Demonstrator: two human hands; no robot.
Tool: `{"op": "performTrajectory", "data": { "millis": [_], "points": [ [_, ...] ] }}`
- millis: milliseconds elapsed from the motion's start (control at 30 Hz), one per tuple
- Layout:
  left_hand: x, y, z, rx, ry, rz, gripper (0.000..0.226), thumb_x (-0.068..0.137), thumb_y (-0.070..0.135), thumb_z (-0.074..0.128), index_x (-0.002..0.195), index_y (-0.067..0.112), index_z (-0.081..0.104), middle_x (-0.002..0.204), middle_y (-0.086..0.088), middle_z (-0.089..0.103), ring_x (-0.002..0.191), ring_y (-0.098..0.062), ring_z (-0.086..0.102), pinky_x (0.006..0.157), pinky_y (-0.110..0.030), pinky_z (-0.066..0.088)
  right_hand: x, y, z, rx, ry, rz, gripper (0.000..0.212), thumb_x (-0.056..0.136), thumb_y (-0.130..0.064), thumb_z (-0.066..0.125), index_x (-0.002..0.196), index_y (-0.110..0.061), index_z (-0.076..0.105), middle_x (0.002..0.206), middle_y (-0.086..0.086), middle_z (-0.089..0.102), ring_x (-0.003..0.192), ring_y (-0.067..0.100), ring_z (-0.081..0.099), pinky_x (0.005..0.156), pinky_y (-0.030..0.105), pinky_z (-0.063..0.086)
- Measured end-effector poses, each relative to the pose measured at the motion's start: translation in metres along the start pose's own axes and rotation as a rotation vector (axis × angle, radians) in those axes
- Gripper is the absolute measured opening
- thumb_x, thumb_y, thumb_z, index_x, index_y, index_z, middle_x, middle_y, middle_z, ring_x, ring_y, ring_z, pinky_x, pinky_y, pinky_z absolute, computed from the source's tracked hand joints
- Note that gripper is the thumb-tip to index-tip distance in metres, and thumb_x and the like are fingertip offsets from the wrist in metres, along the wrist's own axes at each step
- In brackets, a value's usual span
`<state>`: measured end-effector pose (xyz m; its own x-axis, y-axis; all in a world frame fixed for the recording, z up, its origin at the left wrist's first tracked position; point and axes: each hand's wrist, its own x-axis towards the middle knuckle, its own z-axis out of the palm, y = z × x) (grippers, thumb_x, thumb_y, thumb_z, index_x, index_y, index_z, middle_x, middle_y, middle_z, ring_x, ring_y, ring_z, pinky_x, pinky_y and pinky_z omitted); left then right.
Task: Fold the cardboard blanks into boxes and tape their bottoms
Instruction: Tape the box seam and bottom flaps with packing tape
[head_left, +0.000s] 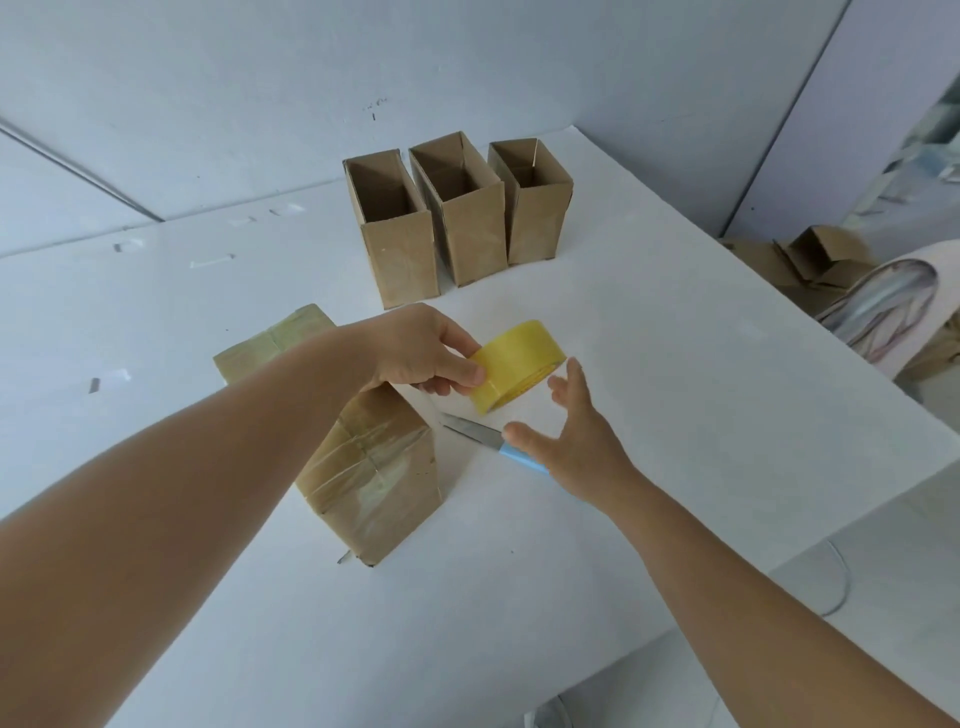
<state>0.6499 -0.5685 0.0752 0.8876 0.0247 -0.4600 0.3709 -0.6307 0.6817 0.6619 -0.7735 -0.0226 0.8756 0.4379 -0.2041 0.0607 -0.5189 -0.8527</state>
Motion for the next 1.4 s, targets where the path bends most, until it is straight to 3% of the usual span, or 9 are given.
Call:
{"op": "performTrajectory", "data": {
  "millis": [133,333,467,600,767,867,1067,1233,1400],
  "points": [
    [-0.001,-0.001,0.001,-0.021,0.028,-0.004,0.007,0.081,0.023,0.075,0.085,0.027,0.072,0.082,-0.001,0.075,0.073,-0.011,0.065,0.087,-0.031,0.056,-0.002,0.027,0.018,-0.400,-0.100,-0.103,0.062,0.092,-0.033,0.057,0.147,-0.020,0.032,0.149,-0.001,0.038,0.137,0.020,0.032,0.110,0.029,0.026],
    [-0.003,-0.002,0.002,-0.039,0.042,0.008,0.008,0.081,0.023,0.075,0.087,0.027,0.072,0.077,0.003,0.074,0.071,-0.009,0.064,0.083,-0.027,0.056,-0.007,0.039,0.034,-0.765,-0.035,-0.225,0.039,0.095,-0.014,0.042,0.132,-0.024,0.050,0.117,0.001,0.052,0.108,0.022,0.044,0.078,0.028,0.041],
    [-0.003,-0.002,0.002,-0.040,0.049,0.009,0.011,0.082,0.024,0.074,0.093,0.025,0.071,0.079,0.003,0.074,0.071,-0.008,0.063,0.082,-0.026,0.055,-0.008,0.036,0.028,-0.742,-0.035,-0.197,0.048,0.092,-0.006,0.038,0.136,-0.026,0.044,0.109,0.005,0.054,0.101,0.025,0.051,0.076,0.026,0.040],
    [-0.004,-0.001,0.002,-0.042,0.061,0.014,0.021,0.083,0.024,0.073,0.103,0.021,0.071,0.084,0.001,0.073,0.075,-0.010,0.064,0.081,-0.025,0.055,-0.022,0.020,0.010,-0.636,-0.041,-0.193,0.041,0.095,-0.015,0.039,0.132,-0.030,0.047,0.100,0.004,0.054,0.090,0.024,0.054,0.073,0.030,0.042],
    [-0.007,-0.001,0.002,-0.043,0.078,0.027,0.018,0.084,0.024,0.072,0.102,0.021,0.072,0.078,0.005,0.071,0.068,-0.006,0.062,0.071,-0.017,0.054,-0.048,0.003,-0.016,-0.538,-0.018,-0.279,0.006,0.090,-0.018,0.053,0.095,-0.022,0.056,0.082,0.002,0.050,0.073,0.021,0.049,0.065,0.030,0.041],
    [-0.007,-0.001,0.001,-0.053,0.080,0.030,0.019,0.084,0.024,0.072,0.103,0.022,0.072,0.078,0.006,0.071,0.066,-0.005,0.062,0.071,-0.017,0.054,-0.066,-0.008,-0.027,-0.499,-0.023,-0.313,0.011,0.090,-0.019,0.055,0.082,-0.025,0.053,0.074,-0.002,0.050,0.065,0.015,0.044,0.056,0.023,0.035],
    [-0.006,-0.003,0.003,-0.033,0.082,0.027,0.024,0.082,0.026,0.074,0.105,0.020,0.072,0.076,0.007,0.072,0.066,-0.006,0.057,0.068,-0.020,0.050,-0.080,-0.038,-0.033,-0.498,0.007,-0.367,0.038,0.095,-0.021,0.045,0.126,-0.041,0.054,0.064,-0.008,0.051,0.062,0.011,0.050,0.065,0.030,0.046],
    [-0.007,-0.003,0.004,-0.025,0.100,0.035,0.022,0.081,0.025,0.075,0.102,0.021,0.073,0.069,0.009,0.069,0.061,-0.005,0.051,0.062,-0.018,0.044,-0.080,-0.061,-0.029,-0.688,0.101,-0.469,0.047,0.096,-0.020,0.040,0.137,-0.044,0.043,0.094,-0.004,0.062,0.080,0.021,0.058,0.067,0.034,0.048],
    [-0.007,-0.003,0.005,-0.019,0.110,0.052,0.021,0.080,0.026,0.076,0.101,0.022,0.073,0.068,0.009,0.067,0.062,-0.006,0.051,0.060,-0.017,0.044,-0.076,-0.078,-0.025,-0.864,0.105,-0.416,0.047,0.097,-0.021,0.036,0.139,-0.043,0.034,0.102,-0.005,0.062,0.086,0.021,0.061,0.067,0.033,0.048]
  ]
}}
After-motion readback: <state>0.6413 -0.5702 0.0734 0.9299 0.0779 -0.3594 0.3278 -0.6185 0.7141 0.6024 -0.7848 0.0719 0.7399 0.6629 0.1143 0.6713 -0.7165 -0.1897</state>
